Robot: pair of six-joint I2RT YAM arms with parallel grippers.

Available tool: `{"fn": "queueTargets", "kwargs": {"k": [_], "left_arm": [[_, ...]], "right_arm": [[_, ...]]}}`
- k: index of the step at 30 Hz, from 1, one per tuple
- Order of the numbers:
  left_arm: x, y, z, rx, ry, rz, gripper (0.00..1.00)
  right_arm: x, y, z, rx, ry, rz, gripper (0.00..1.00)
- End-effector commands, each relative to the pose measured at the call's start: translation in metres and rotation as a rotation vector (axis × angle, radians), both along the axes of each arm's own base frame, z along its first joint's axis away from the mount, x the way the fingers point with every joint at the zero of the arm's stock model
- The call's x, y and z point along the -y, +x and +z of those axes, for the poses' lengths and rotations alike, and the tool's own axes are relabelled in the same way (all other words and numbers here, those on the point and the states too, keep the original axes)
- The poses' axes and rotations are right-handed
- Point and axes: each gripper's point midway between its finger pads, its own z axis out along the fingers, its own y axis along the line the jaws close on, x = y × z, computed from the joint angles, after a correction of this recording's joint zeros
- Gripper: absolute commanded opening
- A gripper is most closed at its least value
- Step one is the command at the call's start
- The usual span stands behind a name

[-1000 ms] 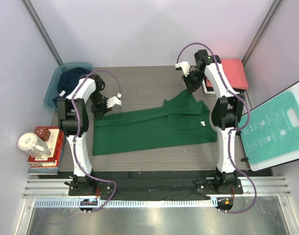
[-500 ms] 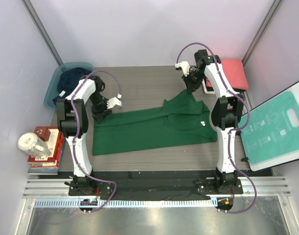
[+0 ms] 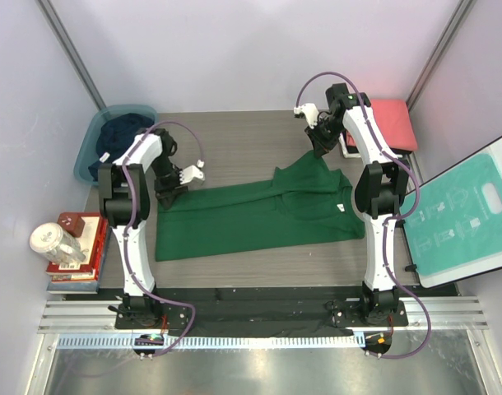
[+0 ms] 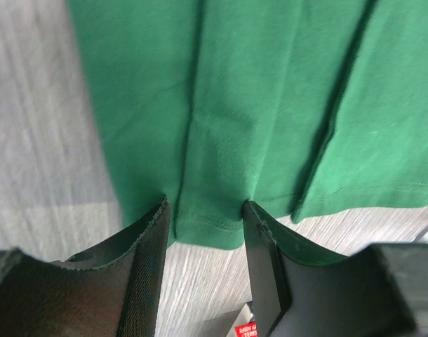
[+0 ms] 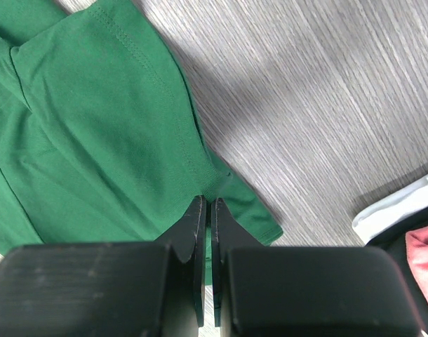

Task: Fold and stack the t-shirts
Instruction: Fold the other side of the tshirt into a rectangle

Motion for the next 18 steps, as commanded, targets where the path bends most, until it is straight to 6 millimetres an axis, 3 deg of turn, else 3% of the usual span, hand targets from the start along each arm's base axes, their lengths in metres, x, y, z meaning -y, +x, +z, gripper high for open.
{"fn": "queueTargets", "kwargs": {"k": [1, 5, 7, 18], "left_arm": [[-0.015, -0.043, 0.031, -0.190, 0.018, 0.020, 0.47], [-0.016, -0.042, 0.034, -0.189, 0.019, 0.020, 0.47], [-0.026, -0.046, 0.033, -0.203, 0.021, 0.046, 0.46], [-0.024, -0.055, 0.017, -0.259, 0.017, 0.047, 0.46]], "right_arm": [[-0.007, 0.004, 0.027, 0.068, 0.024, -0.001, 0.01], [-0.007, 0.005, 0.025, 0.066, 0.022, 0.001, 0.01], [-0.007, 0.005, 0.025, 0.068, 0.024, 0.002, 0.02], [-0.008, 0.006, 0.027, 0.074, 0.023, 0.006, 0.01]]}}
